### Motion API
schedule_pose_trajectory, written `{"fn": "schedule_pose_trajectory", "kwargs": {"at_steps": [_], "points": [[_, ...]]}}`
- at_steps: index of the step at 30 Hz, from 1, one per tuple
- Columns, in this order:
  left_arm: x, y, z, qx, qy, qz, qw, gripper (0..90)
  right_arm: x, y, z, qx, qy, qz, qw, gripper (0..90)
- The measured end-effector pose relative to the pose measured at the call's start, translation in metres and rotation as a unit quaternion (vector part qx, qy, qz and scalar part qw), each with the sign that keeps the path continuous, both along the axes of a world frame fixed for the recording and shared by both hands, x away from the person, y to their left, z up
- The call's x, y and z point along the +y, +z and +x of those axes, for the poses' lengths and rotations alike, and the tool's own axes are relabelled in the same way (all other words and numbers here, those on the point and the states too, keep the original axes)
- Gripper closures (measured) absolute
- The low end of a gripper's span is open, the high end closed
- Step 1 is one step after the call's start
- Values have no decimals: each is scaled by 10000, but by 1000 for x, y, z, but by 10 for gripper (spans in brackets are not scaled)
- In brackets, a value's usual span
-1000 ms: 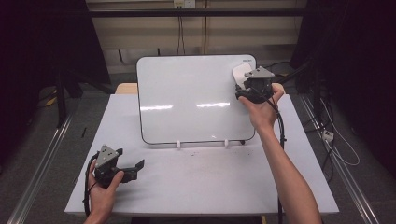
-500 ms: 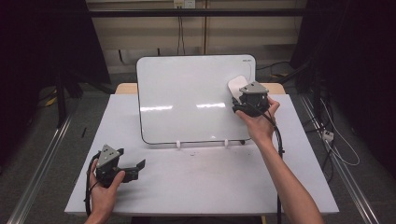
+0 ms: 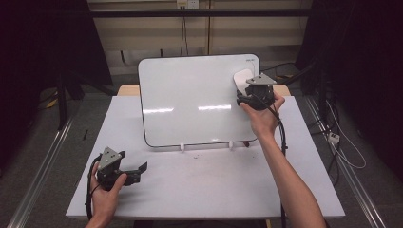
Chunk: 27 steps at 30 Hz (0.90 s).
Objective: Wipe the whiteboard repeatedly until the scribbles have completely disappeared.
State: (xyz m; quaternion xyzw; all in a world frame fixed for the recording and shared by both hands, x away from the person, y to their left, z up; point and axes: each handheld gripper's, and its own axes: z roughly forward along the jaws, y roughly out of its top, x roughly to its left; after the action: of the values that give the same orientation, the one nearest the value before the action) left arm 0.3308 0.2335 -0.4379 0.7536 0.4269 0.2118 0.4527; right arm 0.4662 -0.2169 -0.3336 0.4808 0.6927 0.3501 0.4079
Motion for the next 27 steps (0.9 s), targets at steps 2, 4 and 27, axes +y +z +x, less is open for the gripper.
{"fn": "schedule_pose_trajectory", "kwargs": {"at_steps": [2,4,27], "points": [[0,0,0,-1,-5,-6,10000,60,-2,3,3,-16,-35,47,10000,314],[0,0,0,3,-6,0,10000,60,-3,7,7,-11,-26,29,10000,314],[1,0,-1,-14,21,-40,10000,60,-10,28,20,117,-519,473,9975,315]]}}
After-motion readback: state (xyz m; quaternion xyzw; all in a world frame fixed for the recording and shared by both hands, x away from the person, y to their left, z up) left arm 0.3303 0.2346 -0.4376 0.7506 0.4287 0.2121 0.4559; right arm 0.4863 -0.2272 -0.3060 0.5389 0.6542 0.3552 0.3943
